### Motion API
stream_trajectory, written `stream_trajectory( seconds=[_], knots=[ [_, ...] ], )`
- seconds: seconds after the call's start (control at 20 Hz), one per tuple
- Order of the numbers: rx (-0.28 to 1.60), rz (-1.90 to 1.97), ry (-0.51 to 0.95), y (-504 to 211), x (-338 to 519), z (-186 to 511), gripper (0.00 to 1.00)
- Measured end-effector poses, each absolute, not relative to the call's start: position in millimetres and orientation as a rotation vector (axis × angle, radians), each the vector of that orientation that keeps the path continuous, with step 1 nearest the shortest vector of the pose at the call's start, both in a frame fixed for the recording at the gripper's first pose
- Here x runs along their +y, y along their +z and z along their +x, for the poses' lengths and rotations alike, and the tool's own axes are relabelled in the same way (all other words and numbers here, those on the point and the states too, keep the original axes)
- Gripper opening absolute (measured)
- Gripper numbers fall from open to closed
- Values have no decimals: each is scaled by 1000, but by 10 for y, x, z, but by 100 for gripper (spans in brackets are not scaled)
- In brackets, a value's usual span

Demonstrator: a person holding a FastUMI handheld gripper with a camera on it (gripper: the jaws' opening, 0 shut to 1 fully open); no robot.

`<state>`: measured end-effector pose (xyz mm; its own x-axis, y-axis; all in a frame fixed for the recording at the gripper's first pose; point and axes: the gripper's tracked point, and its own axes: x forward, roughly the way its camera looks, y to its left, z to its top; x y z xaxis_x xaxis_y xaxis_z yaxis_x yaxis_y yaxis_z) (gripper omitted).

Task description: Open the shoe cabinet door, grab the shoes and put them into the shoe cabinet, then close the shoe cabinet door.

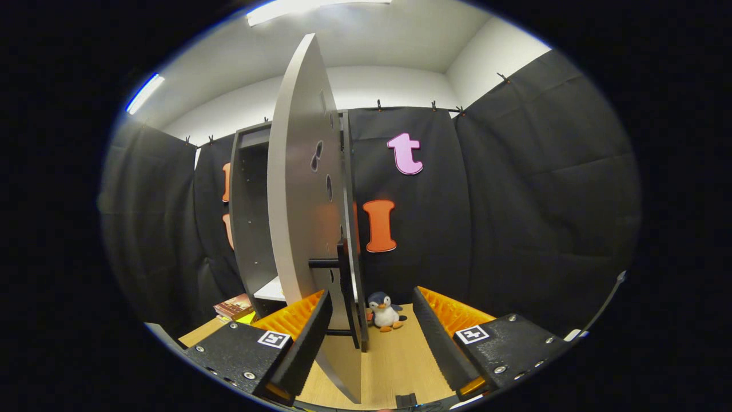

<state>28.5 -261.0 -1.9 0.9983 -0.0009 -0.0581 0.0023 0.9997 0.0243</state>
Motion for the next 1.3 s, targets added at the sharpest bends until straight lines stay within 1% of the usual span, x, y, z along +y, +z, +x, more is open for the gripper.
stream_trajectory(
  seconds=[0.1,0.45,0.9,1.3],
  knots=[
    [58,28,1,4,-2568,291,90],
    [50,18,44,-63,-2010,380,90],
    [53,44,169,-125,-1298,526,90],
    [59,64,264,-175,-910,788,90]
  ],
)
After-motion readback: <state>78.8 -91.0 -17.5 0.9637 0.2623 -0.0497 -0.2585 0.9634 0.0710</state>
